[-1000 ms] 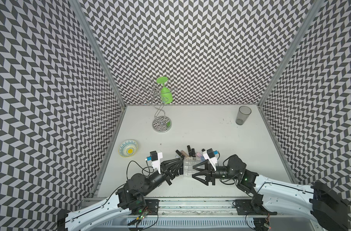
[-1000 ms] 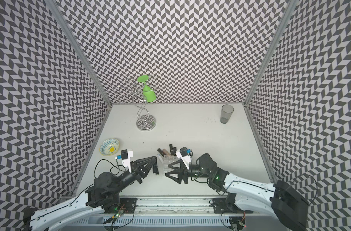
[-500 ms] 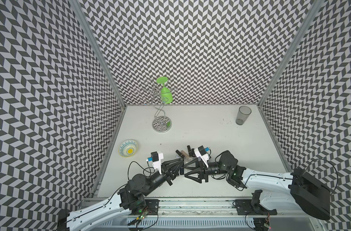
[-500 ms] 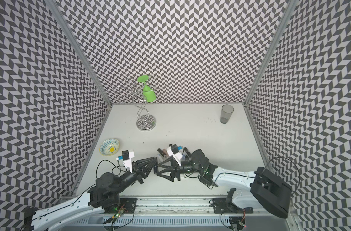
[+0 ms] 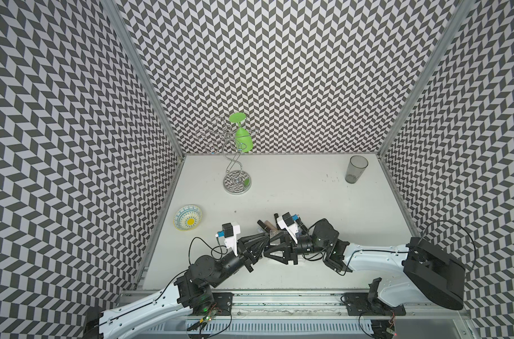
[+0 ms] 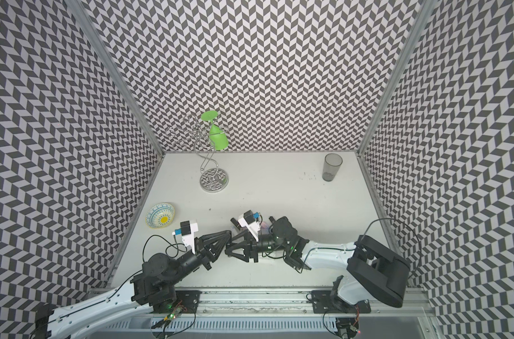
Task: Arrange the lipsticks in the organizer
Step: Pick up the lipstick at the center of the board.
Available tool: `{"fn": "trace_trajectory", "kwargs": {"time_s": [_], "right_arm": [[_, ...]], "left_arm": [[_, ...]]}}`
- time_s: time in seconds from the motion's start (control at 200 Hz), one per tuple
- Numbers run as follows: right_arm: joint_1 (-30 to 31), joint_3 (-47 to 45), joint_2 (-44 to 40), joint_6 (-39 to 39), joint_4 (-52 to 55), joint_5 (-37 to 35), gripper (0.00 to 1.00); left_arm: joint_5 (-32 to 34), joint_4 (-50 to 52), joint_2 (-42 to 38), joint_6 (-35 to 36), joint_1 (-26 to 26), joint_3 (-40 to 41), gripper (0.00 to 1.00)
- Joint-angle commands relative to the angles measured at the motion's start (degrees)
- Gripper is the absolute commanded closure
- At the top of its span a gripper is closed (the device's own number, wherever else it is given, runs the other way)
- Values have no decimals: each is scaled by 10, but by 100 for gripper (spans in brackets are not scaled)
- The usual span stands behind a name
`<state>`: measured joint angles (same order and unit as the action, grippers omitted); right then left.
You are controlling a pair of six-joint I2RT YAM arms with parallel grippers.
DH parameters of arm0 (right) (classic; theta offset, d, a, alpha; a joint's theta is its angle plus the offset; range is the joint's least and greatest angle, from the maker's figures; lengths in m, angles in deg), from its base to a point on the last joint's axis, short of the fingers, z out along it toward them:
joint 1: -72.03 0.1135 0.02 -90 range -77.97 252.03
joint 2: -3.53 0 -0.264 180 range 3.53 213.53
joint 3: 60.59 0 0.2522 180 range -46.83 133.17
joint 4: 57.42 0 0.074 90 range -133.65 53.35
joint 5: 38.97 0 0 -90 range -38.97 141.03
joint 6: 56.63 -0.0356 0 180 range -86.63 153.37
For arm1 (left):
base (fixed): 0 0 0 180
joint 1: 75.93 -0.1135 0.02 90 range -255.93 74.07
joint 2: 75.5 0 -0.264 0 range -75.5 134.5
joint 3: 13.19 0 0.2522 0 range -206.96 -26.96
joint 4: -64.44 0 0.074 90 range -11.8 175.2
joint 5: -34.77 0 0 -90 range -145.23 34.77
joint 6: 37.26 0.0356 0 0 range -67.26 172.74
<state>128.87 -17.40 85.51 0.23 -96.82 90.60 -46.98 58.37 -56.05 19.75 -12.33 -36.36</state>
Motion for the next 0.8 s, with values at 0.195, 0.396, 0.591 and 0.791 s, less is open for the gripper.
{"fn": "trace_trajectory", "kwargs": {"time_s": [0.195,0.396,0.591,0.791], "right_arm": [[2,27,-10,6,70,-34,80],[2,44,-39,13,213,-79,82],[-3,133,-105,65,578,-214,82],[-9,291,-97,92,929,-362,82]], "left_arm": [[-1,-4,-4,-3,-4,8,91],[13,24,-11,-7,-3,3,49],[80,183,-17,-4,-3,-63,0],[81,271,40,8,-3,-134,0]]}}
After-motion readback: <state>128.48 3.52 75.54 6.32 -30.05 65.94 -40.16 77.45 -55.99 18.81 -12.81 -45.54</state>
